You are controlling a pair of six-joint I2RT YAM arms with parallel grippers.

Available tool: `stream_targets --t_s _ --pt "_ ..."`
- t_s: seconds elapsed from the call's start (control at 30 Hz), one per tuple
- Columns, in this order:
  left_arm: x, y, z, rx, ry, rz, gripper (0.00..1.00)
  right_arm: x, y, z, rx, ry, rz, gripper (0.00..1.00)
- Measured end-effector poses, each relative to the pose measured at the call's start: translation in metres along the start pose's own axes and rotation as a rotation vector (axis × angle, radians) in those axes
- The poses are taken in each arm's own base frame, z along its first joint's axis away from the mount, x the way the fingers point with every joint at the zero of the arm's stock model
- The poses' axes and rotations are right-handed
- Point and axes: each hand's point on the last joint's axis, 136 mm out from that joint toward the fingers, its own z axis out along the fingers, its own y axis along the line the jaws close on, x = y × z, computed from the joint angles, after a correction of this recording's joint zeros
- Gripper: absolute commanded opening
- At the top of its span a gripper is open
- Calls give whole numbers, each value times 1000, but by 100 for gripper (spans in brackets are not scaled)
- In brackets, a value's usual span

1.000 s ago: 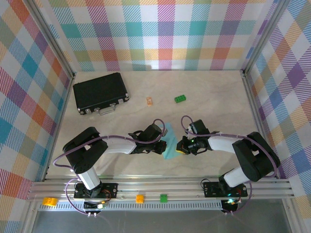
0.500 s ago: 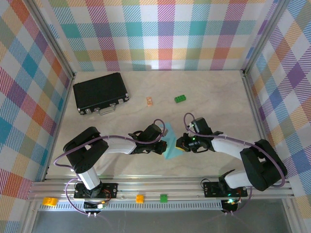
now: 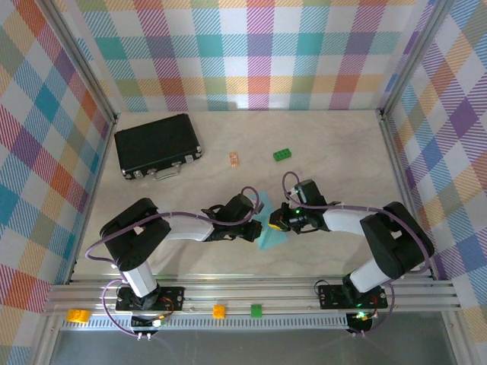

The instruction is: Fold a paper plane with a square sheet of paper (pick it up from the middle)

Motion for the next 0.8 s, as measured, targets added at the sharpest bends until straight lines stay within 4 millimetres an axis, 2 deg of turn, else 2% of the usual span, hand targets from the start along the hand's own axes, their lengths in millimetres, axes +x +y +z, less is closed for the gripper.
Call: stream_targets --t_s 0.23,0.53,0.8 --pt "0 0 0 0 0 0 0 -3 -1 8 -13 14 15 0" --pt "0 -1 1 4 3 3 0 0 -20 15 32 18 31 0" --pt "-1 -2 2 5 6 7 0 -1 -19 13 37 8 12 0"
